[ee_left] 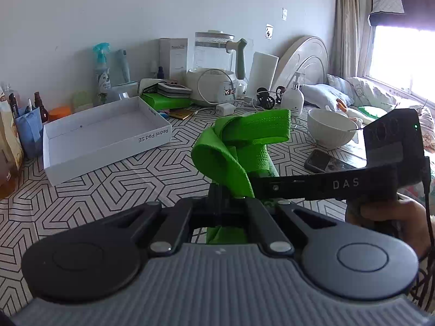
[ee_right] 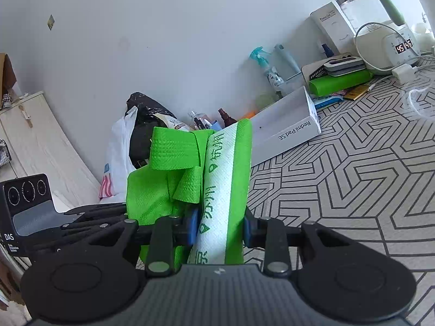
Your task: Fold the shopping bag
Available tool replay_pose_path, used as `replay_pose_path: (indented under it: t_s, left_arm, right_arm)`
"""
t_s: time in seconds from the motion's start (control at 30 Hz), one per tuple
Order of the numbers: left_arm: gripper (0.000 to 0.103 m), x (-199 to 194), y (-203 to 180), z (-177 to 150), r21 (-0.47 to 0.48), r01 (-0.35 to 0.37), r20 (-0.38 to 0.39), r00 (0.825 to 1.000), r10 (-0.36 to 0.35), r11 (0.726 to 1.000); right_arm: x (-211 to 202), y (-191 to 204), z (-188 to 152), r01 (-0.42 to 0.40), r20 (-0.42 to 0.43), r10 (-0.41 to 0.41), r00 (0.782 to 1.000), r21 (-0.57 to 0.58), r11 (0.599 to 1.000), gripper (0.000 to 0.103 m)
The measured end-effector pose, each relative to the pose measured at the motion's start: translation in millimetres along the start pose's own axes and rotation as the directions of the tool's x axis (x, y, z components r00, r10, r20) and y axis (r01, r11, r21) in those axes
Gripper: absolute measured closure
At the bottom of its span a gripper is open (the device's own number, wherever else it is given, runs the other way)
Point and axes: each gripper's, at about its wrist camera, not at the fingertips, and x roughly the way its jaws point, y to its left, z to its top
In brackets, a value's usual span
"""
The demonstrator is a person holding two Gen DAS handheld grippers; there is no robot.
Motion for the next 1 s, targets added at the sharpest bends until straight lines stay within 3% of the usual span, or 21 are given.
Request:
replay_pose_path:
  t_s: [0.1,0.23,0.33,0.43,0.6,0.73,0.8,0.87,1.0]
  left_arm:
    - [0.103,5,-7,-3,0.041,-0.029,-0.018,0.999,0.03,0.999]
    - [0.103,1,8,-3,-0.059,0.047,-0.022,0.999,-0.048,0.997]
    - [0.103,3,13,-5,-0.102,0.066,-0.021,0.997,-0.069,0.993]
    - [0.103,4,9,-9,-0.091,0.051,-0.007,0.999,-0.051,0.995]
    - [0.103,3,18,-15,-0.124,0.079,-0.032,0.996,-0.084,0.989]
    - [0.103,0,28,-14,-0.192,0.16,-0.007,0.986,-0.165,0.968]
    - [0.103,7,28,-11,-0.204,0.198,-0.041,0.977,-0.21,0.959]
    - [0.103,18,30,-13,-0.246,0.204,-0.073,0.971,-0.228,0.948]
    - [0.102,13,42,-20,-0.313,0.235,-0.036,0.965,-0.259,0.92]
  right_arm:
    - [6,-3,-3,0.026,-0.023,-0.026,0.999,0.001,1.0,0.072]
    - [7,-12,-4,0.02,-0.044,-0.018,0.999,0.033,0.999,0.072]
    - [8,-21,-3,0.0,-0.065,0.005,0.998,0.078,0.997,0.072]
    - [10,-25,-4,0.003,-0.076,0.004,0.997,0.088,0.996,0.072]
    - [12,-37,-8,-0.004,-0.125,0.023,0.992,0.151,0.989,0.071]
    - [20,-40,-13,0.015,-0.173,0.013,0.985,0.161,0.987,0.071]
    - [26,-42,-16,-0.013,-0.191,0.051,0.98,0.199,0.98,0.071]
    - [32,-41,-20,-0.032,-0.22,0.081,0.972,0.218,0.975,0.071]
    - [33,-37,-21,-0.023,-0.236,0.063,0.97,0.168,0.985,0.071]
